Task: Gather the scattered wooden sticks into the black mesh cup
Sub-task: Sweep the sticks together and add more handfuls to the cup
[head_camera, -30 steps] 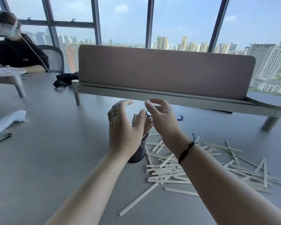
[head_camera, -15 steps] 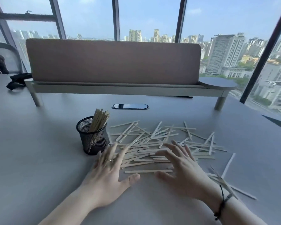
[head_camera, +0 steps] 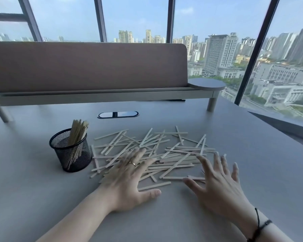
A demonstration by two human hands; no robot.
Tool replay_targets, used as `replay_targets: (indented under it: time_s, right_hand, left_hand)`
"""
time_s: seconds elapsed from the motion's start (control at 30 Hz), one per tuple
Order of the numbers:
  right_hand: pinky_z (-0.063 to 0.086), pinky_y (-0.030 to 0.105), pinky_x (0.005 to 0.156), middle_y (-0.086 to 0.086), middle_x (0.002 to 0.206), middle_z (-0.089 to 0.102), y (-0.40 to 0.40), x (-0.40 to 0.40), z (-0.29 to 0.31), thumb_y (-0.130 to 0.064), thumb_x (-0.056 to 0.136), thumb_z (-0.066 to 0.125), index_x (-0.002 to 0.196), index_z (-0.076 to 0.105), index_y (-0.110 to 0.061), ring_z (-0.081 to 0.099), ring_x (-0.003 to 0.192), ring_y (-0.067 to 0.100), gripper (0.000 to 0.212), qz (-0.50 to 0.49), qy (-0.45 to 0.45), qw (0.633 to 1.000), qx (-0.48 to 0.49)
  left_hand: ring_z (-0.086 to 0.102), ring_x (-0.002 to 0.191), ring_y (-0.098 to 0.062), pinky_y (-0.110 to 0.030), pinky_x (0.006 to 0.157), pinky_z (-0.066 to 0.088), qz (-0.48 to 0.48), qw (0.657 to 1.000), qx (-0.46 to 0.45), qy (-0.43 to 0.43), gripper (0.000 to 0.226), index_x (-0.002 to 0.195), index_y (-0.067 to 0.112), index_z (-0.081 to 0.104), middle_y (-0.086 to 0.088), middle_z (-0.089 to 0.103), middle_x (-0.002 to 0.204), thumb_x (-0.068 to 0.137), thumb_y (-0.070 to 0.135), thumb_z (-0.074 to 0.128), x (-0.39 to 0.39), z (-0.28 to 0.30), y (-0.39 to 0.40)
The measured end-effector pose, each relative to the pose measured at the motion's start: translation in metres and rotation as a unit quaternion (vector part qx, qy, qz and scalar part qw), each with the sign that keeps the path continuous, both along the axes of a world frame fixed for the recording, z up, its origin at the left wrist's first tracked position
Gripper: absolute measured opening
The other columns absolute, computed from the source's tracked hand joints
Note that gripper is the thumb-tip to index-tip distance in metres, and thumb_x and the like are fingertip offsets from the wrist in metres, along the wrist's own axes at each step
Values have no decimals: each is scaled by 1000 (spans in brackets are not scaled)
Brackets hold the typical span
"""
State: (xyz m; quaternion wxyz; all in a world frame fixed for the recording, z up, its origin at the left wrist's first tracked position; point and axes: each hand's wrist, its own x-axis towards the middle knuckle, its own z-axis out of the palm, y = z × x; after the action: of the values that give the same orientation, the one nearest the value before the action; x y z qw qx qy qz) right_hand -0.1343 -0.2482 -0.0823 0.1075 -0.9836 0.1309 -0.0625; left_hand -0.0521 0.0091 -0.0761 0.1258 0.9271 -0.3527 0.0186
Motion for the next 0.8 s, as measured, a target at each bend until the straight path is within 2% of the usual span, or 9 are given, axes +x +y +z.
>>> replay_targets:
  time_s: [0.03, 0.1, 0.2, 0.33, 0.47, 0.57, 0.67, 0.8]
  right_hand:
    - [-7, 51, 123, 15, 167, 2, -2, -2, -2, -93, 70, 15, 150, 7, -44, -6, 155, 30, 94, -6, 13, 1000, 13]
    - [-4, 48, 124, 12, 168, 5, -2, -1, -6, -95, 65, 8, 150, 8, -44, -4, 155, 25, 99, -3, 14, 999, 33]
    - [-2, 43, 125, 5, 168, 9, 5, 4, -7, -90, 76, 22, 150, 12, -44, -2, 155, 19, 87, 46, -20, 998, 43]
    - [3, 33, 125, -1, 167, 10, 8, 13, -4, -85, 81, 29, 149, 19, -43, 2, 154, 17, 81, 133, -49, 989, 36]
    - [6, 26, 122, -7, 166, 8, 14, 24, 4, -85, 82, 35, 149, 22, -44, 3, 153, 12, 80, 241, -54, 969, 31]
    - [24, 33, 120, -10, 165, 9, 24, 39, 10, -87, 78, 42, 148, 22, -46, 14, 152, 12, 83, 316, -42, 948, 26]
    - [38, 35, 112, -7, 161, 24, 41, 56, 13, -85, 76, 52, 145, 35, -42, 36, 143, 17, 83, 376, -58, 925, 28]
    - [46, 32, 103, -1, 151, 45, 68, 79, 13, -79, 75, 60, 133, 53, -36, 54, 129, 20, 73, 420, -95, 901, 46]
  left_hand:
    - [-4, 152, -7, -31, 123, -1, -18, 1000, -15, -1, 87, 153, 44, 16, 15, -2, 165, 79, 81, 44, 5, -1, -8]
    - [18, 150, -6, -33, 121, 23, -53, 997, -53, -11, 81, 149, 40, 33, 13, 21, 164, 79, 74, 53, 14, -3, -23]
    - [39, 142, -7, -31, 113, 36, -79, 993, -89, -21, 75, 141, 37, 47, 12, 43, 155, 76, 71, 60, 19, -3, -43]
    - [58, 126, -14, -37, 101, 49, -58, 989, -102, -86, 74, 133, 33, 57, 12, 56, 143, 74, 78, 60, 23, -3, -40]
    - [53, 130, -23, -41, 107, 41, 35, 992, -55, -106, 89, 139, 34, 51, 9, 48, 150, 69, 89, 49, 22, -1, -7]
    - [32, 145, -22, -44, 118, 21, 113, 990, 9, -78, 103, 149, 37, 37, 7, 30, 161, 65, 97, 35, 17, -1, 19]
    - [11, 152, -20, -46, 123, 6, 172, 985, 11, -22, 114, 154, 40, 18, 3, 13, 166, 59, 103, 24, 16, -5, 37]
    - [1, 154, -20, -43, 123, 3, 184, 982, 13, 27, 126, 156, 41, 3, 0, 1, 168, 49, 106, 16, 20, -10, 39]
